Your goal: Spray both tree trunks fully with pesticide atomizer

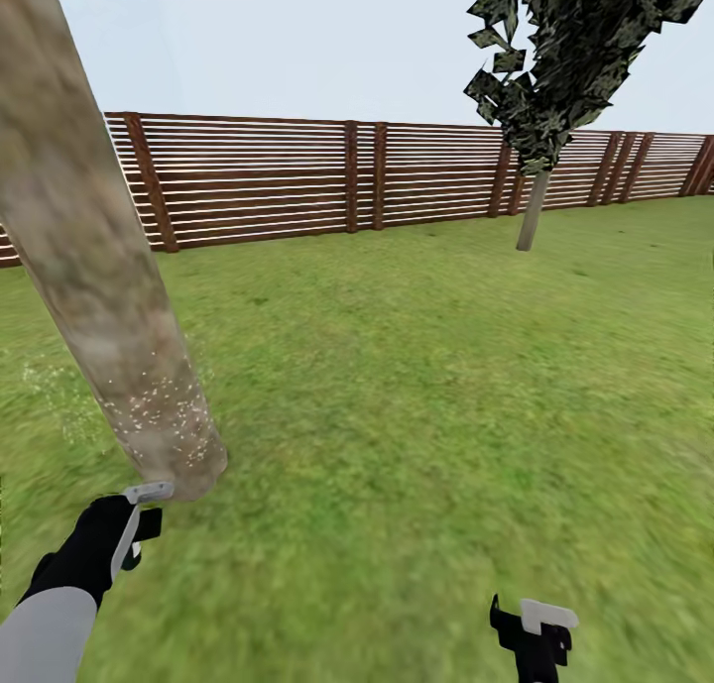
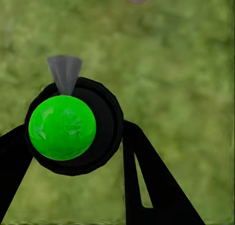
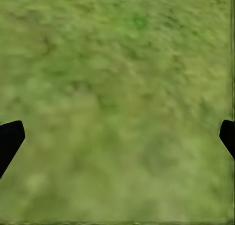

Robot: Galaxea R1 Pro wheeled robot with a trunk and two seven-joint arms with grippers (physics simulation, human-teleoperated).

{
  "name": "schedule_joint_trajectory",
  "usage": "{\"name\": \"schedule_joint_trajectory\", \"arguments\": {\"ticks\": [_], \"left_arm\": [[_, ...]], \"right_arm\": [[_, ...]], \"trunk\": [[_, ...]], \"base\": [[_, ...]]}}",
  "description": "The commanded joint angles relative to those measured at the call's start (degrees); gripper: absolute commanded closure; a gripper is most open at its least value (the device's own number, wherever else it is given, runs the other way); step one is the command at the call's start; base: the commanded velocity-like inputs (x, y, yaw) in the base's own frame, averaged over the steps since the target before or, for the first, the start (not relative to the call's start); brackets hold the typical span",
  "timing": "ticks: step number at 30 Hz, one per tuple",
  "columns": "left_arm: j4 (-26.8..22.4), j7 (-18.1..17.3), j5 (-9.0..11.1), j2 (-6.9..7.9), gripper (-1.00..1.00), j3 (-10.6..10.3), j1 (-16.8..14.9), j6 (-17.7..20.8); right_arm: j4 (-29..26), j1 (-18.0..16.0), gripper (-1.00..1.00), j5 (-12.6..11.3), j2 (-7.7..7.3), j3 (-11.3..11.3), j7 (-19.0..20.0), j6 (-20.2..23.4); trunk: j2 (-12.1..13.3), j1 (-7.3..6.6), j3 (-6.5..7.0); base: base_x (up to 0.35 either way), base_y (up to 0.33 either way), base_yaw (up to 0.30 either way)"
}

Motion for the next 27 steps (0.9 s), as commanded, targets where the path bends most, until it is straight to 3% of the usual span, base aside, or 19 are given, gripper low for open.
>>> {"name": "schedule_joint_trajectory", "arguments": {"ticks": [1, 3, 4, 5, 6, 9, 10, 11, 12, 14, 16, 18, 20, 21, 23, 24, 27], "left_arm": [[0.13, -0.27, -0.45, -0.02, 1.0, 0.09, -0.04, 0.18], [0.5, -0.73, -0.36, 0.05, 1.0, 0.05, -0.04, -0.53], [1.34, -0.89, -0.38, 0.05, 1.0, -0.05, -0.02, -2.83], [5.08, -2.22, -0.55, -0.22, 1.0, -0.57, -0.04, -9.21], [5.69, -3.83, -0.61, -0.26, 1.0, -1.24, -0.04, -10.21], [7.16, -13.81, -0.87, 0.18, 1.0, -7.91, 0.01, -14.73], [9.02, -19.1, -1.51, 0.42, 1.0, -11.89, -0.02, -18.69], [10.38, -24.04, -3.5, 0.6, 1.0, -15.81, -0.08, -21.33], [10.84, -27.07, -5.28, 0.83, 1.0, -17.79, -0.1, -22.32], [11.2, -33.64, -9.13, 1.55, 1.0, -19.57, -0.12, -23.27], [11.3, -42.55, -15.34, 2.52, 1.0, -20.04, -0.31, -26.14], [11.32, -53.45, -23.75, 3.22, 1.0, -19.84, -0.74, -28.15], [11.17, -59.76, -26.8, 3.35, 1.0, -19.84, -0.92, -28.49], [11.12, -62.88, -27.67, 3.39, 1.0, -19.93, -0.96, -28.5], [11.02, -66.36, -29.07, 3.23, 1.0, -20.08, -0.98, -28.46], [10.82, -67.41, -30.95, 2.76, 1.0, -20.14, -0.98, -28.24], [10.59, -67.92, -34.39, 2.1, 1.0, -20.05, -1.0, -28.01]], "right_arm": [[0.02, -0.04, -1.0, 0.55, -0.05, -0.46, -0.16, -0.14], [0.05, -0.04, -1.0, 0.55, -0.15, -0.46, -0.17, -0.14], [0.07, -0.04, -1.0, 0.55, -0.12, -0.42, -0.17, -0.14], [0.15, -0.04, -1.0, 0.63, 0.06, -0.39, -0.1, -0.04], [0.13, -0.04, -1.0, 0.6, 0.11, -0.38, -0.09, -0.04], [-0.37, -0.04, -1.0, 0.93, -0.06, -0.3, -0.04, -0.11], [-1.03, -0.08, -1.0, 2.72, -0.18, 1.61, 0.33, -0.14], [-4.28, -0.1, -1.0, 6.71, -0.23, 6.15, 1.96, -0.04], [-7.41, -0.1, -1.0, 9.38, -0.25, 9.03, 4.4, 0.11], [-12.8, -0.06, -1.0, 12.43, -0.26, 11.7, 14.08, 2.13], [-16.31, -0.88, -1.0, 13.35, -0.49, 12.45, 28.25, 8.53], [-19.72, -2.67, -1.0, 13.65, -0.87, 12.74, 39.87, 12.79], [-21.98, -3.15, -1.0, 14.43, -0.94, 12.9, 45.79, 13.65], [-22.96, -3.26, -1.0, 16.02, -0.82, 13.04, 50.36, 13.86], [-25.12, -3.34, -1.0, 19.02, -0.61, 13.13, 57.66, 14.03], [-27.39, -3.37, -1.0, 20.0, -0.45, 13.2, 60.6, 14.12], [-29.12, -3.37, -1.0, 20.49, 0.14, 13.35, 61.96, 14.24]], "trunk": [[-0.02, -0.04, -0.05], [-0.02, -0.04, -0.05], [-0.02, -0.04, -0.05], [-0.02, -0.04, -0.05], [-0.02, -0.04, -0.05], [-0.02, -0.04, -0.05], [-0.02, -0.04, -0.05], [-0.02, -0.04, -0.05], [-0.02, -0.04, -0.05], [-0.02, -0.04, -0.05], [-0.02, -0.04, -0.05], [-0.02, -0.04, -0.05], [-0.02, -0.04, -0.05], [-0.02, -0.04, -0.05], [-0.02, -0.04, -0.05], [-0.02, -0.04, -0.05], [-0.02, -0.04, -0.05]], "base": [[-0.098, -0.048, 0.0], [-0.038, -0.018, 0.0], [-0.01, -0.005, 0.0], [-0.001, -0.001, 0.0], [0.0, 0.0, 0.0], [0.0, 0.0, 0.0], [0.0, 0.0, 0.0], [0.0, 0.0, 0.0], [0.0, 0.0, 0.0], [0.0, 0.0, 0.0], [0.0, 0.0, 0.0], [0.0, 0.0, 0.0], [0.0, 0.0, 0.0], [0.0, 0.0, 0.0], [0.0, 0.0, 0.0], [0.0, 0.0, 0.0], [0.0, 0.0, 0.0]]}}
